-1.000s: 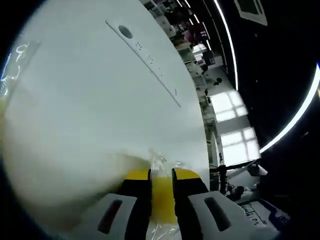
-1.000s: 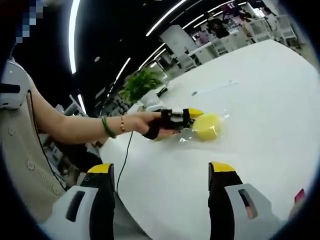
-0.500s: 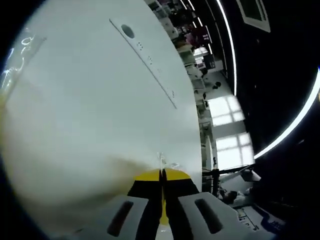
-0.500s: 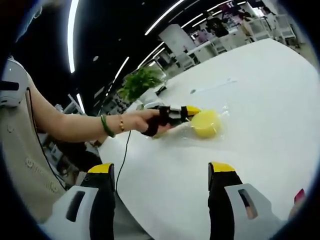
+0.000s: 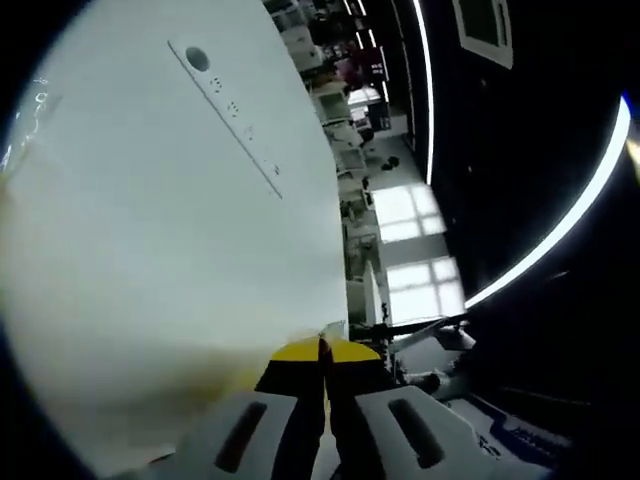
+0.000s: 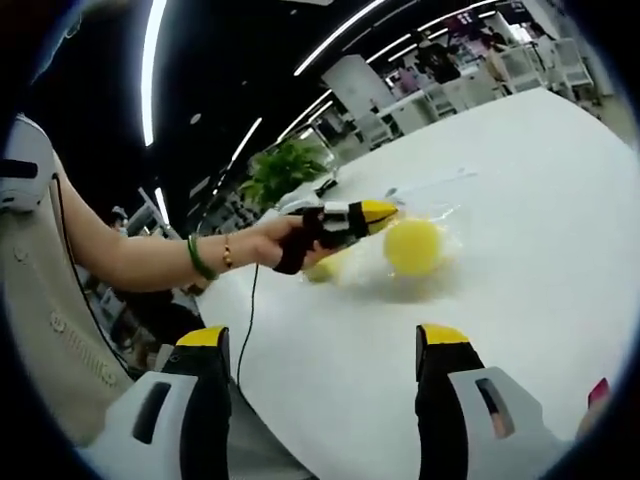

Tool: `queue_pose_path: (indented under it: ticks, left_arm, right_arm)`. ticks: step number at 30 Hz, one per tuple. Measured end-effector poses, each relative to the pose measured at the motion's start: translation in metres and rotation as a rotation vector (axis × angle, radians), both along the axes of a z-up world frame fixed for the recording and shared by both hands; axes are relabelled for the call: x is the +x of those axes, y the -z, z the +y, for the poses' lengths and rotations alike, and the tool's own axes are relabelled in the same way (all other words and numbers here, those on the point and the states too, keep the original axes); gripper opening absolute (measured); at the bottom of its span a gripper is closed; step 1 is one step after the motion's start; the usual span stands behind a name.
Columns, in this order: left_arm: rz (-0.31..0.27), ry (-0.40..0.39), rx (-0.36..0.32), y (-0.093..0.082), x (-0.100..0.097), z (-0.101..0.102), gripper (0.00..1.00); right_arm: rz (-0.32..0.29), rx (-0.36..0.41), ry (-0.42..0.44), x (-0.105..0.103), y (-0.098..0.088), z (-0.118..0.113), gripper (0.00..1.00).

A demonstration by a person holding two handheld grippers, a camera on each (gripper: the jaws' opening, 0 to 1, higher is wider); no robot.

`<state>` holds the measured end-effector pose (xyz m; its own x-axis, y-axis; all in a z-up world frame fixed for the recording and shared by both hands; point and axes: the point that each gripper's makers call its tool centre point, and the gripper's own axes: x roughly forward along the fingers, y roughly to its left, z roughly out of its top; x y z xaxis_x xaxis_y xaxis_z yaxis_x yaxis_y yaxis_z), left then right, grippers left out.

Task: Compare the silicone blocks by pressing each to a similar depth, holding the contact briefly, and releasing to observe deformation and rebound differences across the visible hardness samples.

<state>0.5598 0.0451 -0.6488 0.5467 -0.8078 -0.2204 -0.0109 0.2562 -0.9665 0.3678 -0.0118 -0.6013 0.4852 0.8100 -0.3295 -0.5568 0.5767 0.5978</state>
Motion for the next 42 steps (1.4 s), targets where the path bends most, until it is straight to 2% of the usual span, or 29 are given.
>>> queue_pose_path:
  ticks: [8, 12, 18, 21, 30, 42]
  left_arm:
    - [-0.049, 0.047, -0.053, -0.032, -0.032, -0.007, 0.00]
    - [-0.041, 0.046, -0.086, -0.043, -0.046, -0.003, 0.00]
    - [-0.067, 0.039, -0.141, -0.067, -0.064, 0.008, 0.00]
    - [-0.069, 0.023, -0.194, -0.086, -0.072, 0.018, 0.00]
    - [-0.155, -0.003, -0.258, -0.137, -0.092, 0.053, 0.00]
    - [-0.223, -0.030, -0.255, -0.169, -0.127, 0.100, 0.00]
  right_arm:
    - [-0.023, -0.008, 0.007, -0.011, -0.012, 0.000, 0.70]
    - [-0.042, -0.008, 0.015, -0.019, -0.022, 0.002, 0.69]
    - [-0.079, -0.030, 0.022, -0.029, -0.038, 0.003, 0.70]
    - [-0.101, -0.034, 0.035, -0.033, -0.048, 0.004, 0.70]
    - [-0.167, -0.057, 0.039, -0.042, -0.072, 0.011, 0.73]
    - [-0.240, -0.102, -0.043, -0.044, -0.092, 0.041, 0.76]
